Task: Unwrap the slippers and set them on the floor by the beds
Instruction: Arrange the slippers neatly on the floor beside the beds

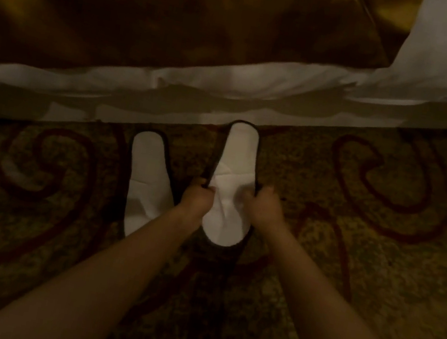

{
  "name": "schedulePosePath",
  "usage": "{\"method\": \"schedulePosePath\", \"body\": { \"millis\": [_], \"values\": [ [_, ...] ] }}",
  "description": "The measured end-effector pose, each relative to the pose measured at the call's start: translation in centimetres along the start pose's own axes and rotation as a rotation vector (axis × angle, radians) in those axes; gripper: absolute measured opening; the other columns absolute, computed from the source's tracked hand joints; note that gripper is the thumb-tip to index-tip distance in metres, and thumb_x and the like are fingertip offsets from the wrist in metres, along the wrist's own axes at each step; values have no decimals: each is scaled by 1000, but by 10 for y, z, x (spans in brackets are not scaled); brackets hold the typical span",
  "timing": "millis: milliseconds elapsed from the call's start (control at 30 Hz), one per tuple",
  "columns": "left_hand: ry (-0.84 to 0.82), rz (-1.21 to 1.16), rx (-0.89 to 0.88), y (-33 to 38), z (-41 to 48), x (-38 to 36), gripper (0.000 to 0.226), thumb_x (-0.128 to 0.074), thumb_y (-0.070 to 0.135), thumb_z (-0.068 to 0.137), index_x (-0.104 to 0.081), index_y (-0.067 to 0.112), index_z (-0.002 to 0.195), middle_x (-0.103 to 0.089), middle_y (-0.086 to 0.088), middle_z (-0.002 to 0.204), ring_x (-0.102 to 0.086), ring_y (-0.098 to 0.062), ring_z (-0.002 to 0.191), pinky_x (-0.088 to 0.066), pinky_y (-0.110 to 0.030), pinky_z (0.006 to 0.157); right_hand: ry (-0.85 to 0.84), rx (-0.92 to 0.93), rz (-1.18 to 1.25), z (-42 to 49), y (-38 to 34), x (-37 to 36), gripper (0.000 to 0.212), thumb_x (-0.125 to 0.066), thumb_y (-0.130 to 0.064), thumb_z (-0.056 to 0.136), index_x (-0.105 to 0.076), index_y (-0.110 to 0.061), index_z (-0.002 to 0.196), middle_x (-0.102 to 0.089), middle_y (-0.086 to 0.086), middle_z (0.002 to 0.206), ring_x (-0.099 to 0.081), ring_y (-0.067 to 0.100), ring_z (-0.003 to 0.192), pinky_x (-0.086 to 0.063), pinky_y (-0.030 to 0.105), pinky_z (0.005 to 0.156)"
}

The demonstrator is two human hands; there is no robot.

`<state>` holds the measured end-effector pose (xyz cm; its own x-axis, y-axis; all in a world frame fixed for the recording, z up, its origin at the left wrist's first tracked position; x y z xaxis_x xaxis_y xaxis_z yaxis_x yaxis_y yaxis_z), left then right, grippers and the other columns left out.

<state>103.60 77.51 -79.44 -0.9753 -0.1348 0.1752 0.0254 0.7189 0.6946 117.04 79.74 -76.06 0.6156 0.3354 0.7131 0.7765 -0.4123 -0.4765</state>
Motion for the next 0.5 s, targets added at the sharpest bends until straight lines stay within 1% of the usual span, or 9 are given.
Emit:
{"method": "schedulePosePath", "body": {
  "millis": [67,167,200,267,333,367,400,467,500],
  "values": [
    [-6,-91,54,-5,-2,-7,45,-40,14,98,-35,8,142,-45,-18,141,-47,-36,124,-41,-45,106,-46,4,-2,0,-5,-17,71,-51,-42,90,-24,1,139,-35,22,144,-39,38,129,-38,41,102],
    [-62,-161,104,-14,-7,-11,42,-34,6,98,-38,3,140,-47,-21,139,-48,-38,123,-40,-42,107,-13,40,-104,9,-5,-22,81,-58,-42,86,-16,-7,145,-21,19,149,-26,38,135,-30,43,108],
    [-76,-115,87,-16,-9,-10,41,-35,6,98,-41,3,138,-49,-20,138,-49,-37,122,-41,-40,106,-20,44,-124,13,-3,-23,83,-59,-43,85,-15,-7,145,-19,18,150,-23,38,136,-29,42,109],
    [-64,114,-10,-19,-11,-5,37,-41,11,96,-50,6,131,-55,-10,130,-53,-31,116,-43,-32,98,-47,43,-187,21,2,-26,85,-58,-44,85,-12,-9,146,-15,18,152,-19,37,138,-28,41,112],
    [10,346,-156,-16,-15,6,23,-44,14,94,-58,9,111,-58,-4,114,-55,-26,103,-40,-23,83,-66,47,-257,27,7,-31,82,-54,-45,87,-9,-10,147,-11,17,154,-14,37,140,-25,41,114],
    [67,422,-225,-14,-17,13,16,-44,14,93,-57,8,100,-60,-10,113,-54,-26,98,-39,-24,80,-57,44,-274,28,9,-34,81,-52,-45,88,-9,-11,147,-11,16,154,-13,37,140,-23,41,114],
    [144,481,-279,-13,-17,22,15,-43,13,93,-55,6,97,-60,-15,115,-53,-28,99,-41,-27,84,-24,51,-288,26,10,-36,80,-51,-45,88,-9,-11,147,-12,17,153,-15,37,139,-23,42,113],
    [324,617,-318,-12,-15,43,31,-45,15,91,-52,4,119,-52,-21,127,-47,-33,113,-37,-36,100,104,133,-353,21,6,-40,78,-49,-47,88,-14,-8,146,-22,19,149,-24,37,134,-25,42,110],
    [406,697,-303,-14,-13,53,44,-46,18,90,-44,8,133,-45,-20,136,-41,-34,121,-32,-39,104,163,190,-390,18,3,-42,80,-47,-52,87,-15,-7,146,-25,21,148,-27,37,133,-25,43,109]
  ]
}}
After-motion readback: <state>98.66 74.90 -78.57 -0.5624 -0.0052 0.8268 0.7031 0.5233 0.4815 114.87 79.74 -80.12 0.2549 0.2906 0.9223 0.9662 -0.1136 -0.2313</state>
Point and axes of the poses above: each hand's wrist, its own z-axis towards the middle knuckle, its own x-axis out of the back of the hand, y = z × x, the point moved 4 cm from there along z, towards the middle knuckle
